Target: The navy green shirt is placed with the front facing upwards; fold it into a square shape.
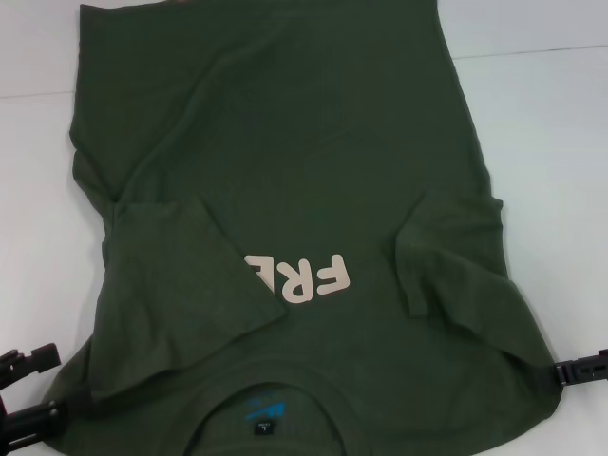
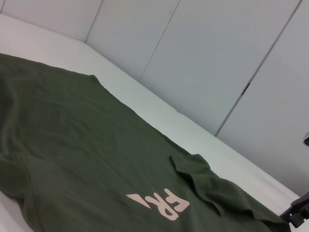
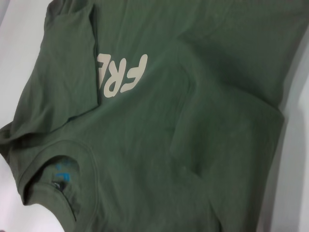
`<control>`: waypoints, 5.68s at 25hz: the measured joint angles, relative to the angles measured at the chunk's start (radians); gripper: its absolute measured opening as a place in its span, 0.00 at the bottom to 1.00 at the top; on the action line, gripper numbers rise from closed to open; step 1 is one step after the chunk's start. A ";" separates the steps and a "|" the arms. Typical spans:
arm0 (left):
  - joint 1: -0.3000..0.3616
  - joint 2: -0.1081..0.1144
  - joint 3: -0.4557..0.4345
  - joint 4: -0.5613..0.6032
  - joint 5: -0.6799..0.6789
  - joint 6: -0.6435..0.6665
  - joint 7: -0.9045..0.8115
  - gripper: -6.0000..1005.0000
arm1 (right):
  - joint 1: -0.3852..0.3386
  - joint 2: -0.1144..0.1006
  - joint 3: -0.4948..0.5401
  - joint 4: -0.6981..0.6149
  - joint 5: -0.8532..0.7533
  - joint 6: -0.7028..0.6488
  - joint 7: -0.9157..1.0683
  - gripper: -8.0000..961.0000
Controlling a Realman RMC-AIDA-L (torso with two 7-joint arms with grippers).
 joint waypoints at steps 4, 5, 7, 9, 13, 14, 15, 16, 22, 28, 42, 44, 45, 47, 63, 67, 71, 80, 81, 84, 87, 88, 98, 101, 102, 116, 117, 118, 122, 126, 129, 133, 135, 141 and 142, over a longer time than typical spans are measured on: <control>-0.004 0.000 0.000 -0.006 0.000 -0.001 0.000 0.90 | 0.005 0.000 -0.003 0.008 -0.003 0.002 0.000 0.74; -0.005 0.001 0.000 -0.008 0.000 -0.002 0.000 0.90 | 0.005 0.000 -0.002 0.009 -0.003 0.002 0.000 0.74; -0.006 0.001 0.000 -0.009 0.000 -0.004 0.000 0.90 | 0.005 -0.001 -0.001 0.009 -0.002 0.006 0.001 0.74; -0.006 0.001 0.000 -0.010 0.000 -0.006 0.000 0.90 | 0.005 0.000 -0.001 0.009 -0.002 0.009 0.002 0.74; -0.008 0.002 0.000 -0.010 0.000 -0.007 0.000 0.90 | 0.008 0.005 0.000 0.009 -0.002 0.013 0.002 0.74; -0.009 0.002 0.000 -0.011 0.000 -0.007 0.000 0.90 | 0.008 0.006 -0.001 0.009 -0.003 0.014 0.002 0.74; -0.009 0.002 0.000 -0.011 0.000 -0.007 0.000 0.90 | 0.008 0.007 -0.001 0.009 -0.003 0.015 0.002 0.74; -0.009 0.002 0.000 -0.011 0.000 -0.007 0.000 0.90 | 0.008 0.007 -0.001 0.009 -0.002 0.018 0.002 0.73; -0.012 0.003 0.000 -0.011 0.000 -0.011 0.002 0.90 | 0.013 0.005 0.000 0.040 0.003 0.039 0.002 0.67; -0.012 0.006 -0.001 -0.011 0.000 -0.011 0.002 0.90 | 0.020 0.000 0.017 0.062 0.004 0.063 0.007 0.62; -0.014 0.011 -0.010 -0.012 0.000 -0.014 0.004 0.89 | 0.037 -0.002 0.045 0.078 0.004 0.092 0.026 0.62; -0.015 0.011 -0.011 -0.013 0.000 -0.014 0.004 0.89 | 0.047 -0.003 0.044 0.093 0.003 0.101 0.026 0.62; -0.015 0.011 -0.011 -0.014 0.000 -0.014 0.004 0.89 | 0.051 -0.003 0.042 0.100 0.002 0.105 0.027 0.62; -0.016 0.011 -0.011 -0.014 0.000 -0.014 0.004 0.89 | 0.059 -0.004 0.039 0.114 0.001 0.112 0.026 0.62; -0.024 0.014 -0.012 -0.014 0.000 -0.023 -0.004 0.87 | 0.074 -0.006 0.023 0.138 -0.006 0.157 0.044 0.34; -0.025 0.015 -0.012 -0.014 0.000 -0.027 -0.004 0.87 | 0.083 -0.007 0.011 0.142 -0.006 0.156 0.051 0.25; -0.026 0.015 -0.013 -0.014 0.000 -0.029 -0.005 0.87 | 0.090 -0.004 -0.004 0.143 -0.006 0.156 0.053 0.22; -0.026 0.016 -0.015 -0.015 0.000 -0.037 -0.006 0.87 | 0.097 -0.004 -0.005 0.138 -0.001 0.156 0.053 0.06; -0.026 0.016 -0.017 -0.015 0.000 -0.037 -0.006 0.87 | 0.097 -0.004 -0.006 0.136 0.000 0.157 0.053 0.03; -0.026 0.017 -0.026 -0.015 0.000 -0.038 -0.007 0.87 | 0.100 -0.004 -0.005 0.135 0.000 0.163 0.053 0.03; -0.024 0.021 -0.036 -0.015 0.007 -0.038 -0.009 0.87 | 0.104 -0.004 -0.006 0.136 0.001 0.167 0.052 0.03; -0.022 0.023 -0.039 -0.014 0.009 -0.038 -0.010 0.87 | 0.105 -0.004 -0.006 0.137 0.001 0.168 0.052 0.03; -0.037 0.038 -0.051 -0.005 0.091 -0.105 -0.091 0.87 | 0.110 -0.003 -0.008 0.141 0.001 0.177 0.052 0.03; -0.055 0.046 -0.051 -0.005 0.138 -0.114 -0.124 0.87 | 0.111 -0.003 -0.008 0.141 0.001 0.179 0.052 0.03; -0.061 0.049 -0.050 -0.005 0.154 -0.114 -0.136 0.87 | 0.111 -0.003 -0.008 0.141 0.001 0.179 0.052 0.03; -0.143 0.080 -0.041 -0.008 0.342 -0.150 -0.261 0.87 | 0.112 0.000 -0.011 0.141 -0.004 0.182 0.055 0.03; -0.145 0.081 -0.039 -0.009 0.352 -0.155 -0.268 0.87 | 0.112 0.000 -0.012 0.141 -0.004 0.181 0.056 0.03; -0.148 0.081 -0.039 -0.010 0.360 -0.158 -0.272 0.87 | 0.112 0.000 -0.012 0.141 -0.004 0.180 0.056 0.03; -0.164 0.082 -0.038 -0.017 0.374 -0.161 -0.280 0.87 | 0.112 0.000 -0.013 0.141 -0.004 0.176 0.056 0.03; -0.189 0.092 -0.033 -0.043 0.375 -0.158 -0.283 0.87 | 0.112 0.000 -0.016 0.141 -0.004 0.176 0.056 0.03; -0.206 0.095 -0.021 -0.051 0.376 -0.156 -0.291 0.87 | 0.112 0.001 -0.016 0.141 -0.004 0.176 0.056 0.03; -0.216 0.096 0.001 -0.052 0.377 -0.159 -0.313 0.87 | 0.112 0.001 -0.016 0.141 -0.004 0.179 0.056 0.03; -0.218 0.096 0.014 -0.052 0.378 -0.162 -0.324 0.87 | 0.111 0.001 -0.016 0.141 -0.004 0.180 0.056 0.03; -0.218 0.099 0.025 -0.052 0.380 -0.180 -0.346 0.87 | 0.113 0.002 -0.016 0.141 -0.005 0.180 0.056 0.03; -0.218 0.100 0.025 -0.052 0.381 -0.184 -0.349 0.87 | 0.113 0.002 -0.017 0.141 -0.005 0.180 0.056 0.03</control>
